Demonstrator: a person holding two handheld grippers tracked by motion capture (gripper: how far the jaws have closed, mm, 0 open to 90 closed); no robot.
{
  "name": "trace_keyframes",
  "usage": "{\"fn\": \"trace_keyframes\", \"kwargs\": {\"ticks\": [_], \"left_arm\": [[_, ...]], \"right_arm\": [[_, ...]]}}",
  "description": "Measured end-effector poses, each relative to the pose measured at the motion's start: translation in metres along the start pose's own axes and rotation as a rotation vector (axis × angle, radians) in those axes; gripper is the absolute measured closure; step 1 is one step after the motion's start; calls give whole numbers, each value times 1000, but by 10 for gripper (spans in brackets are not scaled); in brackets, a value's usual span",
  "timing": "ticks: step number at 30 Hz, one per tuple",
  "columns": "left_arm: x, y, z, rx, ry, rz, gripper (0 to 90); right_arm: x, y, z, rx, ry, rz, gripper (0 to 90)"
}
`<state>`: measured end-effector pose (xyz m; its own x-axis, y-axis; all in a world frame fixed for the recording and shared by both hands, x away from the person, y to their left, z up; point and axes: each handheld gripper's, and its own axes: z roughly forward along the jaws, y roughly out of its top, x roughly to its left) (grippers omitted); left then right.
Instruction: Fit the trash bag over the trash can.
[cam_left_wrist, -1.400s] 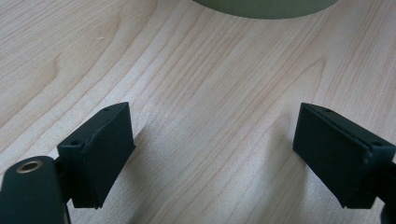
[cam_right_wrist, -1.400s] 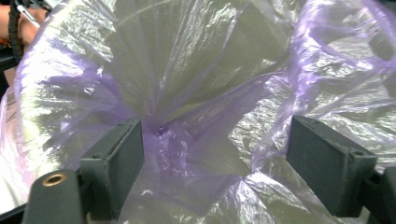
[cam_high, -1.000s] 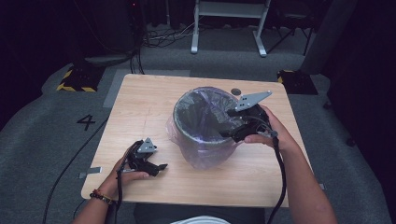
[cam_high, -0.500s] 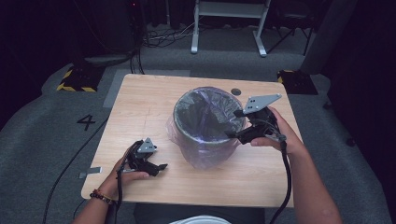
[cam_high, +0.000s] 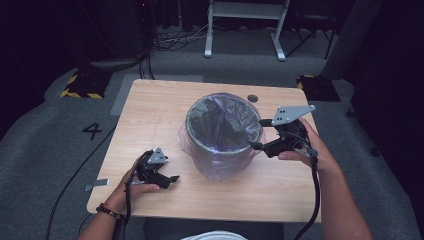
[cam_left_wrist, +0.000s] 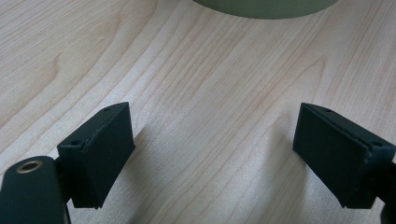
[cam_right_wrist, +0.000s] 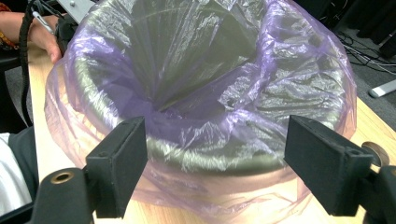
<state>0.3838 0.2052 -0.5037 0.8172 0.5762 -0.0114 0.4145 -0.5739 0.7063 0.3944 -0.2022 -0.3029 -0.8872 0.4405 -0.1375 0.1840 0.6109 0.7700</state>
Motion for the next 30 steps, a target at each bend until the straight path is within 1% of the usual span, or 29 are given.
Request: {"fn": "trace_keyframes", "kwargs": {"ticks": [7,16,30], "left_arm": [[0,0,0,0,0,1,121],[0,0,0,0,0,0,122],[0,0,0,0,0,0,121]], "right_arm": [[4,-7,-4,8,-8,-13,213],[7,-16,-3,24,-20,-17,213],[15,-32,4,80,-60,-38,213]]}}
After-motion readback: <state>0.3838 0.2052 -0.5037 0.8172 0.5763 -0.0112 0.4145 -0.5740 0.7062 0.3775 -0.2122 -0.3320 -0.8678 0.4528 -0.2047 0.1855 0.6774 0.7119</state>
